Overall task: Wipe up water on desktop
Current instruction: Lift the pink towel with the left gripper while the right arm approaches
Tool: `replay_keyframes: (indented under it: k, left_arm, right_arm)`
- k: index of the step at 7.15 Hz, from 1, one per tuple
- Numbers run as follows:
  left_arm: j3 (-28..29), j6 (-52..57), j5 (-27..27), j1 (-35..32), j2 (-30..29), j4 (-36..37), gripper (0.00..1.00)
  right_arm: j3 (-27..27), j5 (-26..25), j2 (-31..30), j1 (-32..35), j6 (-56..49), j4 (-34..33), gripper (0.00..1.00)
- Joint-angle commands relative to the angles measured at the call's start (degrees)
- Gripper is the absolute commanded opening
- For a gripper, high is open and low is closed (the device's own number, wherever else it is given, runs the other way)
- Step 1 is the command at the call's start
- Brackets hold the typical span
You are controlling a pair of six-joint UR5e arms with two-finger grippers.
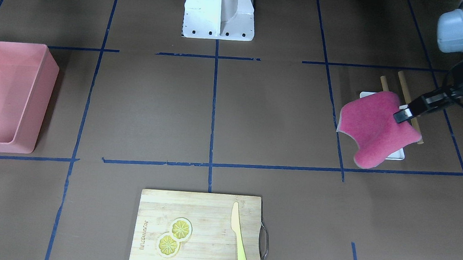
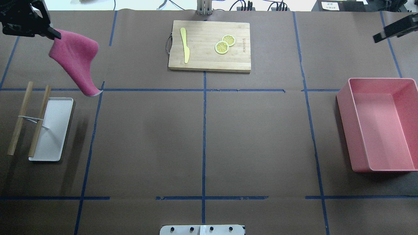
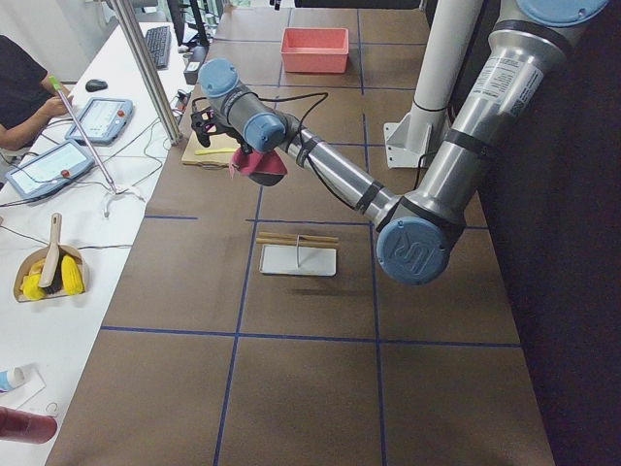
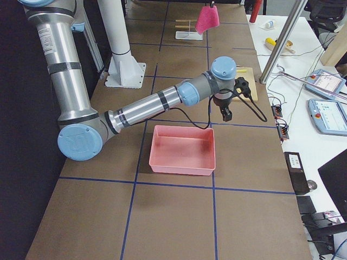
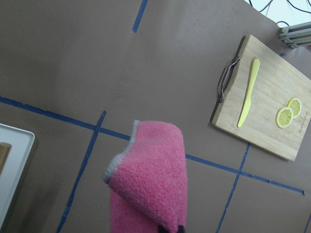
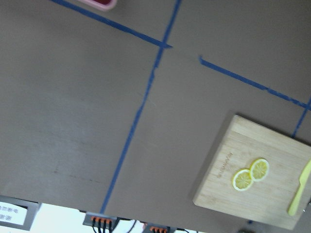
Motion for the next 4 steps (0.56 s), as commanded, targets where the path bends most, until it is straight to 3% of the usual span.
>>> replay_keyframes:
  k: [1,2,3,4]
  left_arm:
    - [0.2,-6.7,1.5,2.4,-2.9,0.0,0.02]
    - [0.1,-12.9,2.9,3.9,-4.6,0.0,0.02]
    - [0.1,-19.2,5.5,6.5,-6.5,-0.1,0.02]
    - [-0.1,-25.4,8.9,9.1,-8.5,-0.3,0.02]
  right_arm:
    - [2.7,-16.9,7.1,-16.8,23.4,11.6,0.99]
    - [4.9,-28.2,9.3,-25.8,23.9,11.6,1.00]
    - [5.5,-35.0,11.8,-30.9,23.9,11.2,1.00]
    - [6.0,-38.6,12.6,-34.1,23.2,11.2,1.00]
